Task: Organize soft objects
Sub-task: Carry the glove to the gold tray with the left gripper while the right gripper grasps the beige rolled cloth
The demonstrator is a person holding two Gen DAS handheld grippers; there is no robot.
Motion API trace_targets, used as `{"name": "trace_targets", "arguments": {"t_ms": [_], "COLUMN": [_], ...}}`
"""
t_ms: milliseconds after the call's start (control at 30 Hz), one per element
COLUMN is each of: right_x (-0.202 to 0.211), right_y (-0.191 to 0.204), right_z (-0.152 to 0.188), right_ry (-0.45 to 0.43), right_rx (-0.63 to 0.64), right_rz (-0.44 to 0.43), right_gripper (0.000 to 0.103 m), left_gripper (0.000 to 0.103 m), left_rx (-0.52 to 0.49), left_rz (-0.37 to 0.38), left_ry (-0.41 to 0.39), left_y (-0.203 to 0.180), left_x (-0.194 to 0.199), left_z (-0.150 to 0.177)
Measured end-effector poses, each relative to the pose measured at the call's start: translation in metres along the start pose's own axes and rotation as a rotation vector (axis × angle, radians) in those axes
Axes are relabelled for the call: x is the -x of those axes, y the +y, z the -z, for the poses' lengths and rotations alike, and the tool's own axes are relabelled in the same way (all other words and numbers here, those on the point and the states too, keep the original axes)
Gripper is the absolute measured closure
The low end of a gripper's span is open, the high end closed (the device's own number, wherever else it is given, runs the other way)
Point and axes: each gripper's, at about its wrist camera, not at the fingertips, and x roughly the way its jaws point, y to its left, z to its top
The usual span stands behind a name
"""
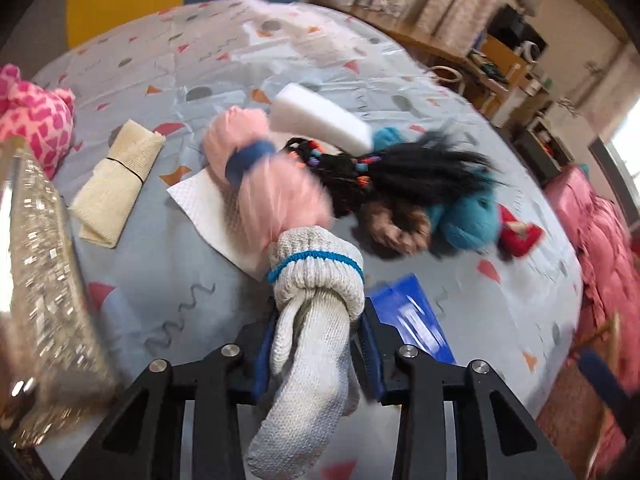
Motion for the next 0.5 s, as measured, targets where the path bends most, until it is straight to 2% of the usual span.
{"name": "trace_targets", "arguments": {"t_ms": [100,233,367,500], "right_x": [-0.002,-0.005,-0.014,-0.03], "right_y": [0.0,0.001,0.004,0.015], "right_z": [0.0,0.0,-0.001,-0.003], "right_ry": [0.012,0.038,0.092,0.165], "right_rx": [0.0,0.001,0.022,0.075], "right_rz": [0.008,0.022,0.037,0.035], "right_gripper": [0.0,0.0,0.0,0.004], "left_gripper": [0.065,0.065,0.065,0.065], "left_rx": [-0.04,-0.083,-0.047,0.027], "left_rz": [0.023,0.04,0.028,-0.043], "left_ry": [-0.029,-0.107,-0.205,-0.295], "left_y": [-0.004,-0.004,0.014,0.052], "left_x": [0.023,0.065,0.109,0.142], "left_z": [0.011,0.013,-0.006,-0.028]}}
